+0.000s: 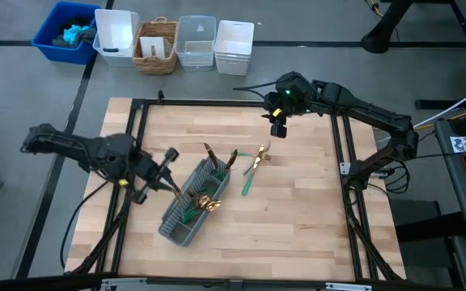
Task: Sort silverware
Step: Put the green spoon into the silverware basket, then put the green knife into the silverware basket
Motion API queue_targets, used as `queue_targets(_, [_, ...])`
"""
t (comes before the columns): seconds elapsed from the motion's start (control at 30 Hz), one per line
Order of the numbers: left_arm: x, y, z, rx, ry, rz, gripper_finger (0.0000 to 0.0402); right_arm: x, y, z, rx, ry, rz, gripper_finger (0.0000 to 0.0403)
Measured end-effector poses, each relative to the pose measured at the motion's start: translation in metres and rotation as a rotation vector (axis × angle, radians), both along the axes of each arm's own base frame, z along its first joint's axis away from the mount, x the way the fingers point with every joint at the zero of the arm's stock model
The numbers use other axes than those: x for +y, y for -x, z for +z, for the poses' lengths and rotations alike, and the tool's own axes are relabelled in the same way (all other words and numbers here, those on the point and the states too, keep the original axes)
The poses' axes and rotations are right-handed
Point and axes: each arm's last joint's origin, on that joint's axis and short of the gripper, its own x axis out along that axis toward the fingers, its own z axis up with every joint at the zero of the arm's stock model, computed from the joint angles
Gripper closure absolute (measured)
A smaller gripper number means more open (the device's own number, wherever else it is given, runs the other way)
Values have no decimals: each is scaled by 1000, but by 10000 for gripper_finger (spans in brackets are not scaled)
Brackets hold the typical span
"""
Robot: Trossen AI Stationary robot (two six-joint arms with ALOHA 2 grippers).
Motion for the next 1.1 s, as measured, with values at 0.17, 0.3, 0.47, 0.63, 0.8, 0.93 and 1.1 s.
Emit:
queue_targets(0.17, [-10,-14,-12,6,-138,-43,401,1,0,0,-1,-12,10,255])
queue_targets(0.3, [-13,-20,-22,33,-232,-51,401,5,3,-4,26,-98,66,255])
queue_targets(0.47, [-14,-25,-34,114,-291,-5,401,11,5,-20,72,-246,163,255])
queue_targets(0.63, [-15,-30,-40,152,-289,-5,391,13,4,-50,134,-332,196,255])
queue_targets(0.8, [-15,-30,-39,207,-183,18,378,14,7,-82,208,-369,183,255])
queue_targets(0.93, [-15,-30,-39,241,-125,30,360,14,8,-104,224,-398,154,255])
queue_targets(1.1, [-15,-30,-39,226,-149,25,332,15,10,-124,243,-420,134,255])
